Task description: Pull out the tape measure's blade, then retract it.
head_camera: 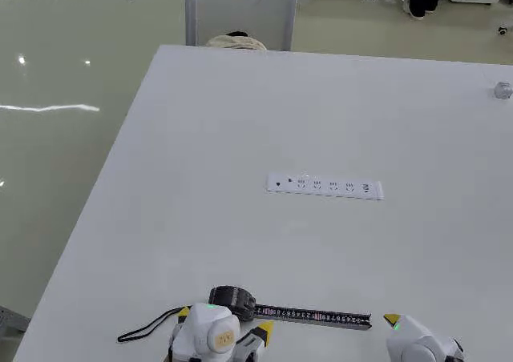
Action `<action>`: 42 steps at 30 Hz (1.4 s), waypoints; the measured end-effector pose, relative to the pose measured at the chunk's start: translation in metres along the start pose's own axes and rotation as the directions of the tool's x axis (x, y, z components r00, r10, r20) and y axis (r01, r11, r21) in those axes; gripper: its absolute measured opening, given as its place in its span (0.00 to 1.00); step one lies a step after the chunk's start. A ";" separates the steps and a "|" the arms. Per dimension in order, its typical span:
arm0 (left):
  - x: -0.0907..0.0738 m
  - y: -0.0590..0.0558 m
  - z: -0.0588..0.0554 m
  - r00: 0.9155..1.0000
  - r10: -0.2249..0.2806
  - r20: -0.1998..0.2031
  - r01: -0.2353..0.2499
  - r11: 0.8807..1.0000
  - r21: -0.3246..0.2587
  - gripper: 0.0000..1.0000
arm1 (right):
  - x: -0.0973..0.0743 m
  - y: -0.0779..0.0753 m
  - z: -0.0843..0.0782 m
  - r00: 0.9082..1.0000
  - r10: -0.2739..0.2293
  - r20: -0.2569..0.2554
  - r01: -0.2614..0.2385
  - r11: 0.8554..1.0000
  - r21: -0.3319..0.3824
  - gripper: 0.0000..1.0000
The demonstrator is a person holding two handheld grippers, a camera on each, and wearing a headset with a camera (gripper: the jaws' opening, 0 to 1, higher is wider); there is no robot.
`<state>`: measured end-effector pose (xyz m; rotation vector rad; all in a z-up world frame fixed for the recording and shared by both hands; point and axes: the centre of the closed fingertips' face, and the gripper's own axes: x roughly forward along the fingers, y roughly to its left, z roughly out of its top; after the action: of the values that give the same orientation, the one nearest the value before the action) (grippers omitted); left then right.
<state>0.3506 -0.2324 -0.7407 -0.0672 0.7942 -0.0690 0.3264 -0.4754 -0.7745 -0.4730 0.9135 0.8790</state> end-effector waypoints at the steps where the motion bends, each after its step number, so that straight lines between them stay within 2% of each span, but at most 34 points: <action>1: 0.001 0.000 0.001 1.000 -0.001 0.006 0.001 1.000 -0.003 0.92 | 0.001 0.000 -0.001 1.000 0.010 -0.004 -0.010 1.000 -0.007 0.87; 6: 0.008 0.001 0.001 1.000 -0.001 0.016 0.001 1.000 -0.012 0.92 | 0.007 -0.007 -0.002 1.000 0.024 -0.019 -0.024 0.999 -0.030 0.84; 25: 0.032 0.007 -0.004 1.000 0.019 -0.012 -0.019 0.998 -0.053 0.87 | 0.026 -0.028 -0.008 0.993 0.088 -0.084 -0.098 0.988 -0.121 0.74; 42: 0.043 0.012 -0.005 0.999 0.026 -0.021 -0.027 0.997 -0.067 0.83 | 0.037 -0.036 -0.016 0.980 0.141 -0.144 -0.170 0.962 -0.215 0.64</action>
<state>0.3781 -0.2246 -0.7757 -0.1195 0.8173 -0.0181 0.3599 -0.4909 -0.8145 -0.6667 0.9812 1.1142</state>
